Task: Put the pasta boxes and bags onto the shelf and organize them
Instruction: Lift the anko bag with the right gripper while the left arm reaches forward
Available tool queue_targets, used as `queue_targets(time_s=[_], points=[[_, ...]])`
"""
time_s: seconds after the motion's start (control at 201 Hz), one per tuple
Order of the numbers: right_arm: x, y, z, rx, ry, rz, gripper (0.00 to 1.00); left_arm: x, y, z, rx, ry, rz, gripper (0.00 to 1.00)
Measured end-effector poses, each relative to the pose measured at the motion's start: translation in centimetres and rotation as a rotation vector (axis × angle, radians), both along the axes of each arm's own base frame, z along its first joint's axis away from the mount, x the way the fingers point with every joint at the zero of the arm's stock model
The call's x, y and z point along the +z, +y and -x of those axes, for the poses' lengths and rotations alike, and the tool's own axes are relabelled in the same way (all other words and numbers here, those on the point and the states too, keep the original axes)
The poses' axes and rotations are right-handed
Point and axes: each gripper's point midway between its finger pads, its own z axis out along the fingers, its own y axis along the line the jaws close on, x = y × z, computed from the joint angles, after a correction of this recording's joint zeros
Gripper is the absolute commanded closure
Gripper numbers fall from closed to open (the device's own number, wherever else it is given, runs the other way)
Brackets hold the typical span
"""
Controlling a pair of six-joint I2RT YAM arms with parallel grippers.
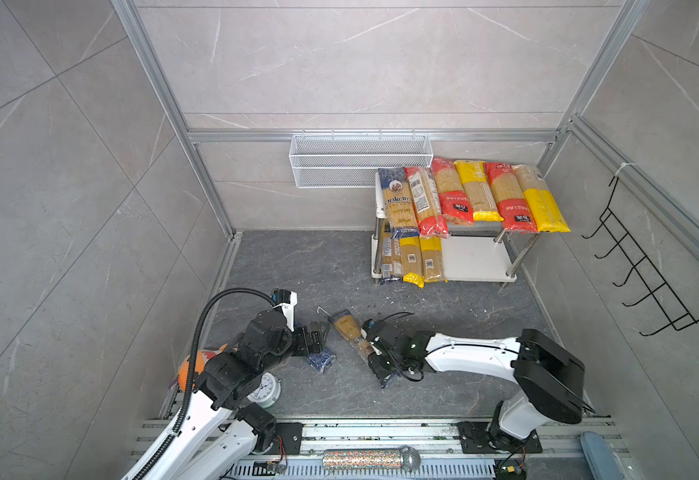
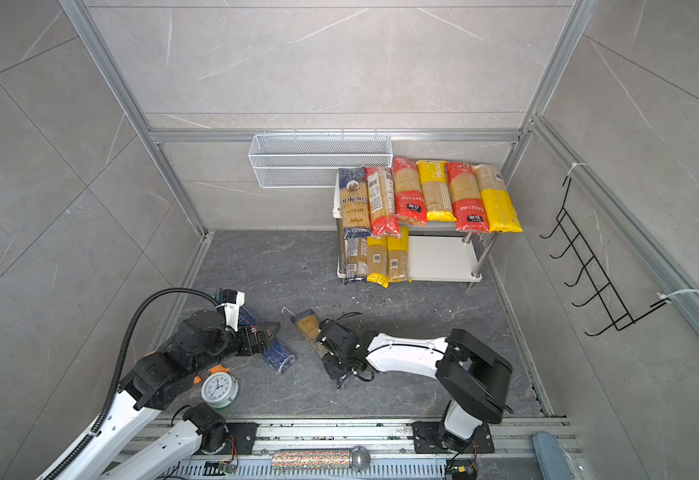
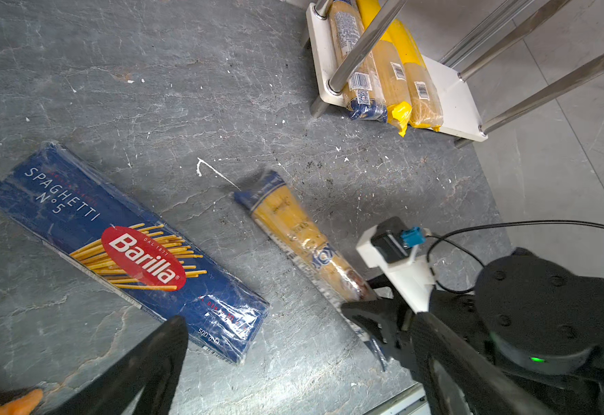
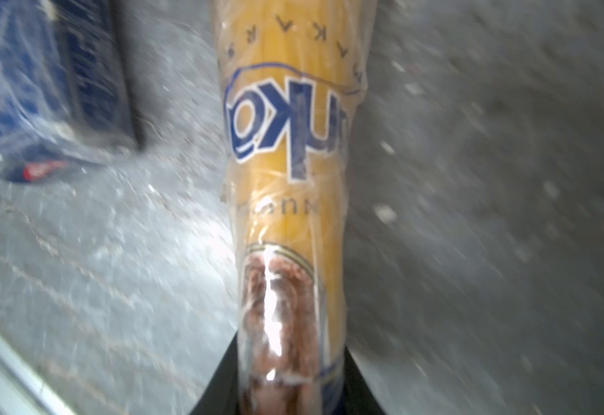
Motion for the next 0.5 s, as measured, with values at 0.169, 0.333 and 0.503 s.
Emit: queue_targets(time_s=[0.169,0.333,0.503], points=[[4.0,-3.7,-0.4,-0.092,-0.003,-0.071,1.0,-0.3,-1.1,-1.3,-0.014,0.007,-0.009,0.0],[8.2,-7.0,-2.2,-0.199,-0.092,-0.128,1.0,-0.8,-2.6,-2.6,-0.04,0.025,-0.008,0.0],[8.2,-11.2,-3.7,-0.322,-0.128,-0.018,1.0,-1.0,-4.8,-4.6,-0.074,0.044,0.0,0.0]])
